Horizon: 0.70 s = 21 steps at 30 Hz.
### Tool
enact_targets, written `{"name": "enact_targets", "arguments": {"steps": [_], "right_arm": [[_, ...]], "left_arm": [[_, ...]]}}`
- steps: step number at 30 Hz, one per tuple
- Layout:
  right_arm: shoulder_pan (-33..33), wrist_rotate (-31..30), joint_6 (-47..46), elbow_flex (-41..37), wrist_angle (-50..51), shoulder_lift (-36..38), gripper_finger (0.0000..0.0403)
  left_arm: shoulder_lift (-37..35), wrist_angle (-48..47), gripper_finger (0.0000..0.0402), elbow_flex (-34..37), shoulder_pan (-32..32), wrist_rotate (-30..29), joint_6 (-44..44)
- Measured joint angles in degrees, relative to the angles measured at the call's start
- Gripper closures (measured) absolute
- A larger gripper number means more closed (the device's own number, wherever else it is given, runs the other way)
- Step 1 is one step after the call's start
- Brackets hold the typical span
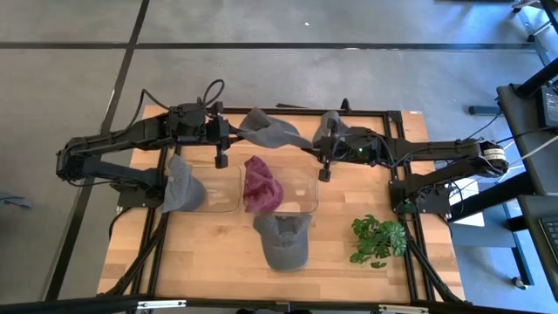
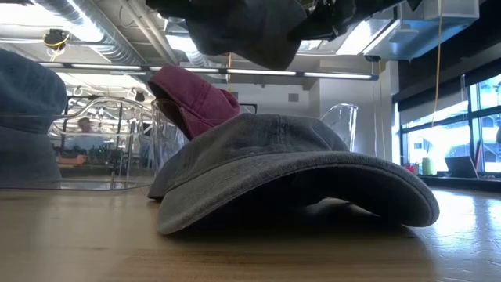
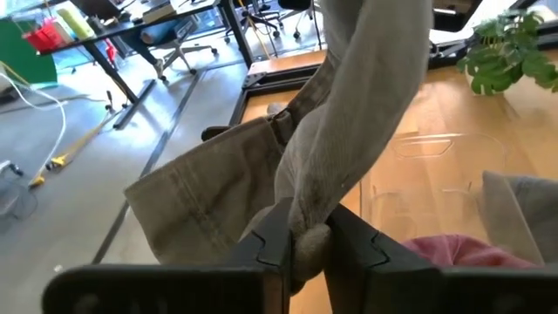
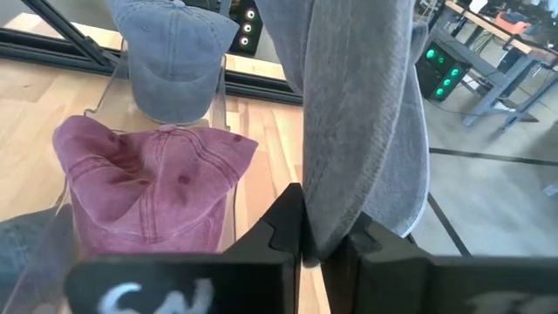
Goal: Pick & Place hat
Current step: Put the top left dark blue cap into the left transparent bin
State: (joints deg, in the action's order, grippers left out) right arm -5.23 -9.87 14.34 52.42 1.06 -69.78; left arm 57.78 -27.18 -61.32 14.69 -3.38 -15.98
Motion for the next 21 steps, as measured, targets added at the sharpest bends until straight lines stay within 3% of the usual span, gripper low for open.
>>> {"name": "enact_targets", "arguments": {"steps": [5,9,11,17,21], "right_arm": [[0.0,-0.01,0.98,0.0,-0.1,0.0,0.0367],[0.02,-1.93,0.4,0.0,-0.46,0.0,0.0339],[0.04,-7.41,-0.75,0.0,-0.46,0.0,0.0318],[-0.26,-33.24,-0.82,0.0,0.54,0.0,0.0265],[-1.4,-37.88,-0.49,0.0,0.76,0.0,0.0255]], "left_arm": [[0.0,-0.02,0.0365,0.0,0.0,0.0,5.14],[-0.01,-0.06,0.0365,-0.04,-0.01,-0.02,8.52],[0.0,-0.24,0.0365,-0.43,-0.02,-0.11,12.34],[0.0,-5.87,0.0365,-4.84,-0.02,-0.72,24.46],[0.19,-15.96,0.0365,-10.15,-0.01,-3.81,35.29]]}}
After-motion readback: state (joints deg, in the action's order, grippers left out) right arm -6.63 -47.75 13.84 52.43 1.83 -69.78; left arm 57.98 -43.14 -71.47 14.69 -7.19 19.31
